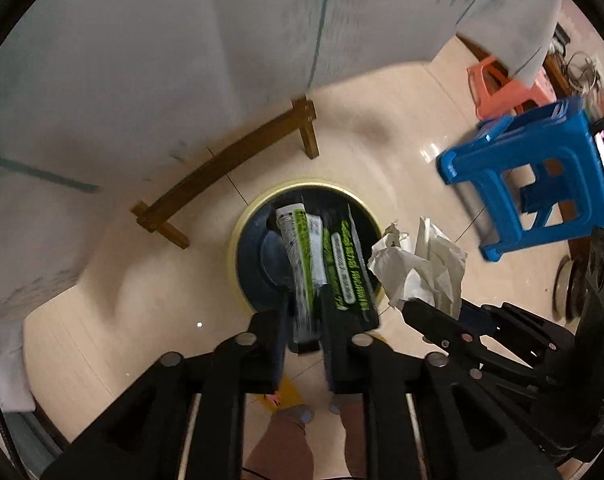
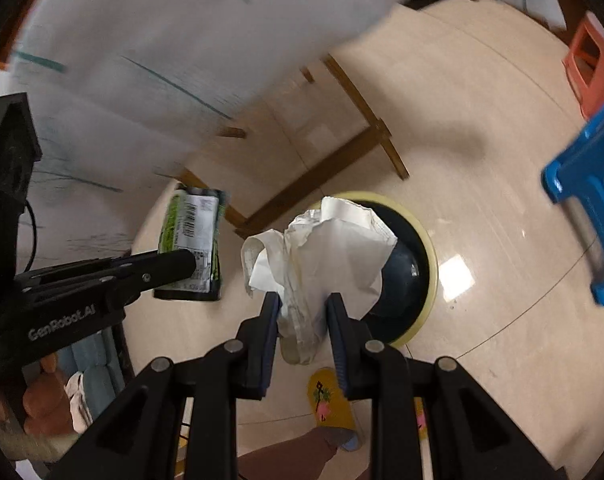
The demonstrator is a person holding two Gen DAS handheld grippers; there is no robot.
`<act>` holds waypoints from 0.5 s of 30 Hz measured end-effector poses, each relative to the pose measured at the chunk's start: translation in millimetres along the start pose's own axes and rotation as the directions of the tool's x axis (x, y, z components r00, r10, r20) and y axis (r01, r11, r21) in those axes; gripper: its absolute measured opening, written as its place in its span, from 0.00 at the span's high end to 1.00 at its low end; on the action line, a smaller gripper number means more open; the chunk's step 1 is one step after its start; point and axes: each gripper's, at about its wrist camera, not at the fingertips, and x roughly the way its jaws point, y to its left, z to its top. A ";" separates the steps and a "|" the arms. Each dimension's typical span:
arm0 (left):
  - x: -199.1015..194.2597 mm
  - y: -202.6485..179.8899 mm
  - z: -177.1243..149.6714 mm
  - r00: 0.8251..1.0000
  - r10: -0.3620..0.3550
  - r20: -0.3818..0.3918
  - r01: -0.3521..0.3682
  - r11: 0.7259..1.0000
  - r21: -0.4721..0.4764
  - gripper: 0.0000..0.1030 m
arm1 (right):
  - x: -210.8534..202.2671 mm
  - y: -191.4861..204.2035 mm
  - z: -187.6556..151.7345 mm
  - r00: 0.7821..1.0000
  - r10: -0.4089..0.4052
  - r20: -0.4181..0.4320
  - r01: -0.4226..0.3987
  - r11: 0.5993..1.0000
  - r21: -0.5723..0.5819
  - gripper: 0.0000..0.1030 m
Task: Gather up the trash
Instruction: 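Carry the tissue and wrapper with both grippers over the black trash bin, then open both grippers to drop the tissue and wrapper into the bin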
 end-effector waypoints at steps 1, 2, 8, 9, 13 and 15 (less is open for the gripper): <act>5.8 0.8 0.2 1.000 0.002 -0.001 -0.002 1.000 0.004 0.79 | 7.3 -3.1 -0.6 1.000 -0.005 -0.003 0.005 1.000 0.001 0.77; 13.7 1.6 0.7 1.000 0.003 -0.002 -0.003 1.000 0.009 0.78 | 12.9 -5.4 -0.9 1.000 -0.010 -0.005 0.010 1.000 0.001 0.77; 39.2 4.6 3.0 0.999 0.032 0.015 -0.032 0.999 0.026 0.43 | 46.3 -16.0 1.7 0.999 -0.034 -0.019 0.034 0.999 0.003 0.76; 40.6 4.8 3.1 0.999 0.032 0.022 -0.033 0.999 0.021 0.39 | 51.3 -17.7 3.2 0.999 -0.035 -0.019 0.035 0.999 0.004 0.76; 41.9 11.9 2.1 0.998 0.044 0.044 -0.044 0.999 0.003 0.28 | 62.5 -17.1 8.5 0.999 -0.044 -0.016 0.044 0.999 -0.007 0.73; 42.0 17.1 1.1 0.998 0.044 0.050 -0.044 0.999 -0.012 0.28 | 65.5 -14.0 11.4 0.999 -0.041 -0.021 0.041 0.999 -0.009 0.68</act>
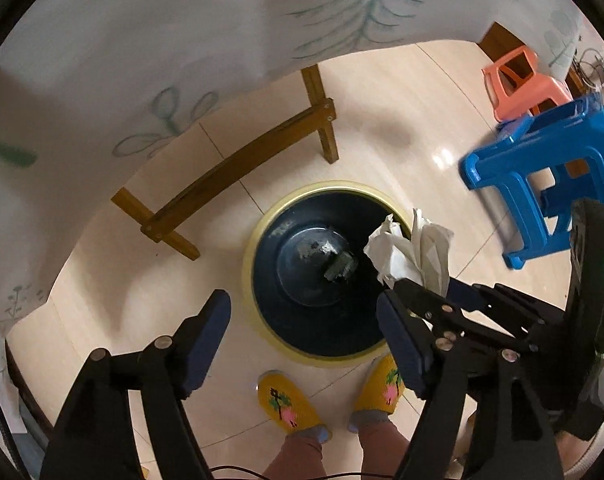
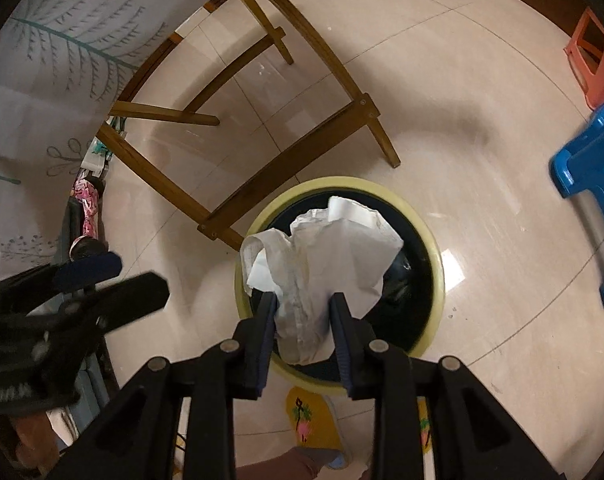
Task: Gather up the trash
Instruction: 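Open both grippers to drop the tissue and wrapper into the bin, then move both tools back over the table toward the remaining trash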
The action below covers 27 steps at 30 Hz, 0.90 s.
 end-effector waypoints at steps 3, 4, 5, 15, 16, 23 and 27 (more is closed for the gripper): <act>-3.5 5.4 -2.1 1.000 -0.003 0.013 0.004 1.000 -0.027 0.28 | 3.3 3.9 4.9 1.000 -0.009 0.000 0.009 1.000 -0.009 0.63; -6.1 5.2 -2.7 1.000 -0.006 0.017 0.006 0.999 -0.031 0.28 | 3.4 5.3 6.2 1.000 -0.008 0.000 0.008 1.000 -0.013 0.61; -8.8 6.7 -3.5 1.000 -0.011 0.025 0.011 0.999 -0.036 0.28 | 3.7 6.6 7.6 1.000 -0.005 0.002 0.005 1.000 -0.018 0.58; -53.6 7.9 -14.3 0.995 -0.052 0.083 0.059 0.995 -0.081 0.28 | -24.8 22.2 13.1 0.998 -0.020 0.051 0.024 0.997 -0.067 0.35; -62.8 7.2 -15.2 0.995 -0.046 0.093 0.054 0.995 -0.085 0.28 | -31.3 23.3 12.1 0.998 -0.023 0.056 0.027 0.997 -0.070 0.34; -128.1 0.6 -17.2 0.993 -0.010 0.122 0.022 0.994 -0.103 0.28 | -87.4 47.5 10.9 0.996 -0.050 0.075 0.057 0.994 -0.095 0.34; -173.8 3.0 -18.7 0.989 -0.017 0.144 0.038 0.989 -0.144 0.28 | -139.1 66.6 9.5 0.994 -0.047 0.096 0.057 0.993 -0.106 0.33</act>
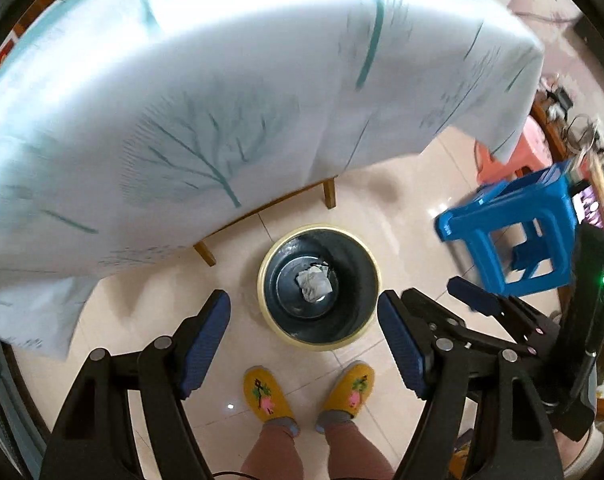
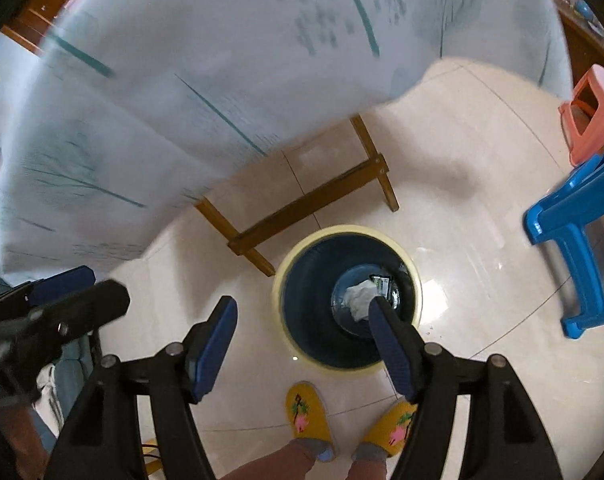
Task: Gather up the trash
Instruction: 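Move both tools back over the table toward the remaining trash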
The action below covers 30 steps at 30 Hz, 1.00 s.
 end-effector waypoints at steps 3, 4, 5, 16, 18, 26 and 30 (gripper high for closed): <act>-37.8 1.8 1.4 1.000 -0.012 0.024 0.013 0.999 -0.039 0.28 | -40.5 12.8 6.3 0.999 0.030 0.019 -0.030 1.000 -0.009 0.33; -50.0 2.7 2.0 0.999 -0.021 0.035 0.023 0.998 -0.052 0.28 | -52.9 16.3 8.0 0.999 0.041 0.028 -0.041 0.999 -0.011 0.33; -63.1 3.1 2.9 0.999 -0.028 0.047 0.031 0.997 -0.063 0.28 | -65.9 20.7 9.6 0.998 0.050 0.041 -0.050 0.999 -0.015 0.33; -189.6 -3.2 10.2 0.974 -0.043 0.222 0.063 0.995 -0.082 0.28 | -202.1 63.0 48.6 0.965 0.113 0.235 -0.080 0.986 -0.148 0.33; -204.3 -0.6 12.5 0.969 -0.045 0.244 0.068 0.994 -0.087 0.28 | -218.7 70.9 55.0 0.955 0.127 0.268 -0.079 0.980 -0.180 0.32; -261.6 -4.8 27.9 0.928 0.033 0.372 0.016 0.992 -0.126 0.28 | -258.3 98.9 81.6 0.925 0.188 0.329 -0.079 0.945 -0.317 0.30; -277.8 6.3 35.7 0.919 0.053 0.392 0.021 0.983 -0.184 0.28 | -260.3 112.0 93.0 0.920 0.214 0.328 -0.087 0.927 -0.364 0.30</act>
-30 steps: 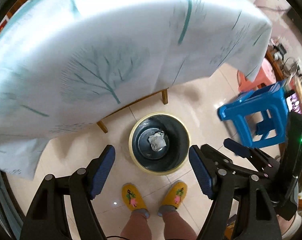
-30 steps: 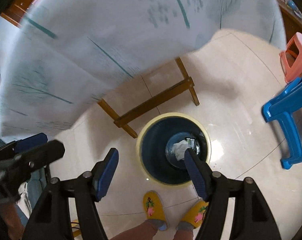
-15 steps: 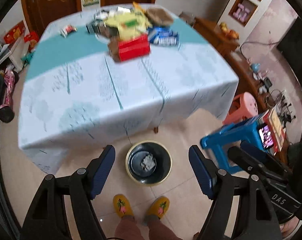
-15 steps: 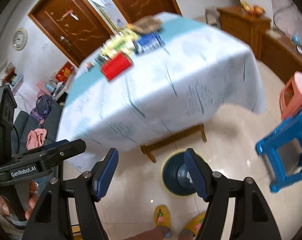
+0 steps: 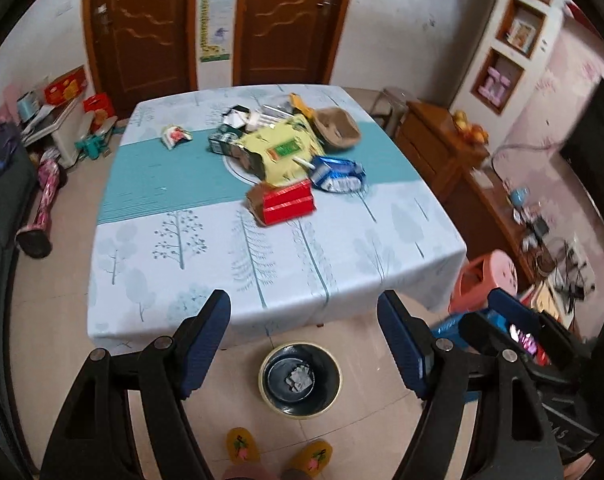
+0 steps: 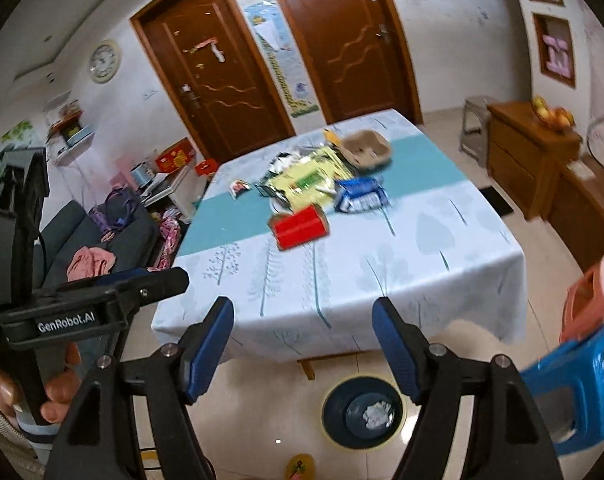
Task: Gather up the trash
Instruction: 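Move both tools back over the table toward the remaining trash, then grasp the white-black wrapper with the right gripper while the left grasps the green-red snack bag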
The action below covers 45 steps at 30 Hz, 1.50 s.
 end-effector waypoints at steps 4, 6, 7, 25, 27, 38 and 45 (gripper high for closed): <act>-5.6 21.3 12.6 0.999 0.030 0.020 -0.029 0.998 -0.054 0.28 | 13.9 13.6 19.9 0.999 0.049 -0.015 -0.049 0.998 -0.036 0.30; -5.7 31.9 17.0 0.998 0.055 0.028 -0.053 0.996 -0.065 0.28 | 22.1 22.6 30.9 0.998 0.056 -0.018 -0.057 0.996 -0.070 0.30; -4.9 38.0 20.6 0.997 0.071 0.029 -0.069 0.995 -0.069 0.28 | 26.6 26.8 35.8 0.998 0.057 -0.019 -0.059 0.995 -0.084 0.30; 105.6 192.9 207.2 0.994 0.110 -0.012 -0.110 0.991 -0.073 0.28 | 203.2 89.6 188.3 0.994 0.003 -0.106 -0.016 0.992 -0.125 0.48; 131.6 207.6 229.6 0.993 0.109 -0.039 -0.111 0.992 -0.060 0.28 | 232.6 92.7 208.3 0.992 0.007 -0.126 -0.022 0.994 -0.111 0.51; 268.2 266.3 285.0 0.975 0.051 -0.217 -0.084 0.986 -0.143 0.28 | 399.6 94.9 264.7 0.952 -0.077 -0.295 0.049 0.994 -0.103 0.51; 313.5 283.3 290.0 0.961 0.025 -0.277 -0.074 0.984 -0.165 0.28 | 462.2 90.8 262.7 0.915 -0.171 -0.365 0.129 0.982 -0.138 0.51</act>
